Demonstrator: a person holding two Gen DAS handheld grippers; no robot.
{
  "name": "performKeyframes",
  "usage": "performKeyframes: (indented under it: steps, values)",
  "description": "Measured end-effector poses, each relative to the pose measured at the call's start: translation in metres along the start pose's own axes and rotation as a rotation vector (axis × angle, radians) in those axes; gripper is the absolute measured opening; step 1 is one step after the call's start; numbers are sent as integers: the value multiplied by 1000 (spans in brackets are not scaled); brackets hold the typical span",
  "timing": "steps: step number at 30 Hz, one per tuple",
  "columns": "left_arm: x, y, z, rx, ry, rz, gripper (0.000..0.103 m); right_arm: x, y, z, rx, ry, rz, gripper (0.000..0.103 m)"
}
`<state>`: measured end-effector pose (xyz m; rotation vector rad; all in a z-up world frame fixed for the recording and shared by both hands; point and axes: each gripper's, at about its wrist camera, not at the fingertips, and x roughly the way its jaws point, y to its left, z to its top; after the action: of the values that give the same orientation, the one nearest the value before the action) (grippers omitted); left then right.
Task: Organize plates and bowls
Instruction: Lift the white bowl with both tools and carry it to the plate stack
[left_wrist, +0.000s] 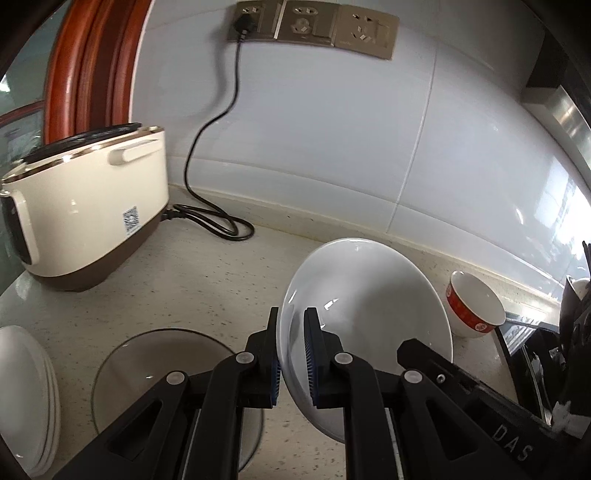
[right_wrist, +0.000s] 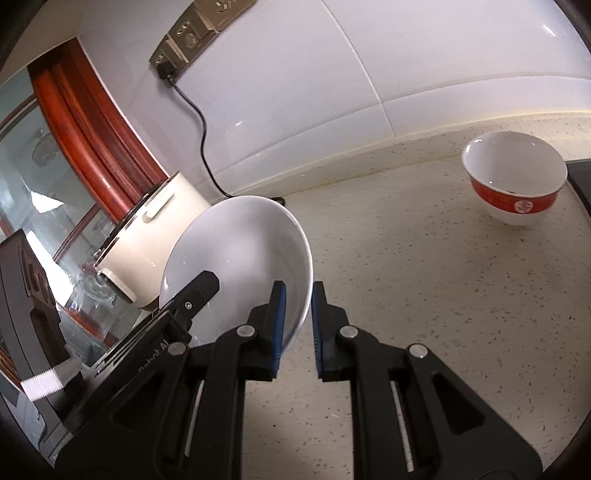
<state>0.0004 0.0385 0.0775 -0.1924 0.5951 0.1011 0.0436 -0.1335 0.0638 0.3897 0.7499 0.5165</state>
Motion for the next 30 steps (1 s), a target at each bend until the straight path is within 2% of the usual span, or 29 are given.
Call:
performKeyframes:
  steps: [10,23,30]
  values:
    - [-20,18,3,-50,-61,8,12,-1,24,-7,-68,-9,64,16]
    - [-48,61,2,-109,-64,29,12,4,65,-28,-197,18,105,17]
    - [-48,76,-4,-105,-22,47,12,8,73,-34,-224,44,104,18]
